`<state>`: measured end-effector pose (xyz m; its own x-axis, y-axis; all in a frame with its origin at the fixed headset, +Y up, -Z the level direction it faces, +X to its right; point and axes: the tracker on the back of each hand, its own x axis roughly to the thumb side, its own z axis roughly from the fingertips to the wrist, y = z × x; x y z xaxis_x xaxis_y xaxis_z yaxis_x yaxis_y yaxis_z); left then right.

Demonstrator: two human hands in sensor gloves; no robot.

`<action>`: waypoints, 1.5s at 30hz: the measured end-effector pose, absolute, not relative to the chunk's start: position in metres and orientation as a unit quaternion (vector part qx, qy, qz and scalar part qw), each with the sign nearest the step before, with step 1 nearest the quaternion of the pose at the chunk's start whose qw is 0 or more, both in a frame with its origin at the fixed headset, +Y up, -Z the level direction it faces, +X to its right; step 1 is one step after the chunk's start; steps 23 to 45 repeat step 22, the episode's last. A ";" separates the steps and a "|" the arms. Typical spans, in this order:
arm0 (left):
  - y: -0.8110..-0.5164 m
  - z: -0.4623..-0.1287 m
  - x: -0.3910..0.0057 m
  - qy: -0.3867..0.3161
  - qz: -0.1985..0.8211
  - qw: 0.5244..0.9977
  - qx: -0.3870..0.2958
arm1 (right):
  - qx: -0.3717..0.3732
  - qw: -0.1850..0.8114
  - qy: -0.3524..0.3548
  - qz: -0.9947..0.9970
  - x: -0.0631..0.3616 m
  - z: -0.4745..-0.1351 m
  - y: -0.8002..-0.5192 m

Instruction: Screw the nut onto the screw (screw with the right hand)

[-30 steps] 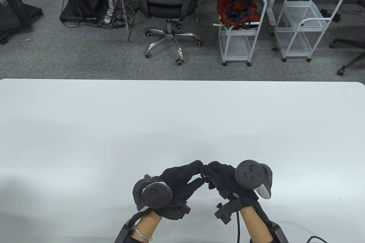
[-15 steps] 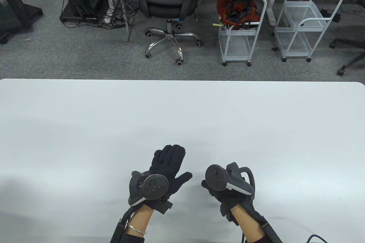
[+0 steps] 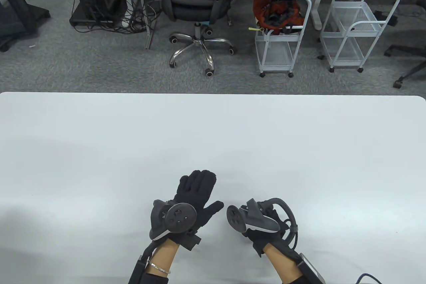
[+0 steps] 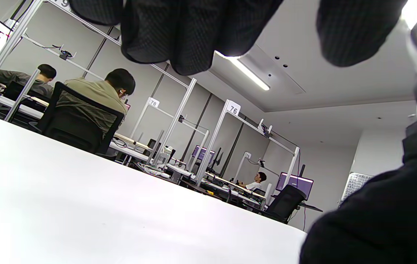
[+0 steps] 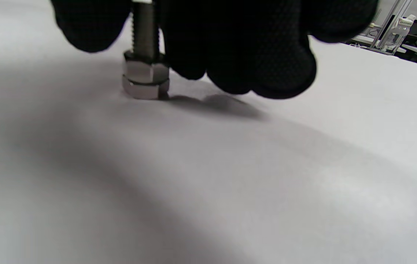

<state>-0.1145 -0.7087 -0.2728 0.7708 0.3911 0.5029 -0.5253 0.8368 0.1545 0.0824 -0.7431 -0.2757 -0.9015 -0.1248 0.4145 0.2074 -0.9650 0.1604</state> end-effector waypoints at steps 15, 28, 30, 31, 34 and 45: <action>-0.709 -0.271 -0.112 -0.238 0.245 0.928 0.150 | -0.218 -0.086 0.114 -0.965 0.118 -0.270 -0.697; -0.708 -0.271 -0.112 -0.240 0.246 0.927 0.154 | -0.218 -0.084 0.109 -0.966 0.118 -0.270 -0.697; -0.708 -0.271 -0.112 -0.240 0.246 0.927 0.154 | -0.218 -0.084 0.109 -0.966 0.118 -0.270 -0.697; -0.708 -0.271 -0.112 -0.240 0.246 0.927 0.154 | -0.218 -0.084 0.109 -0.966 0.118 -0.270 -0.697; -0.708 -0.271 -0.112 -0.240 0.246 0.927 0.154 | -0.218 -0.084 0.109 -0.966 0.118 -0.270 -0.697; -0.708 -0.271 -0.112 -0.240 0.246 0.927 0.154 | -0.218 -0.084 0.109 -0.966 0.118 -0.270 -0.697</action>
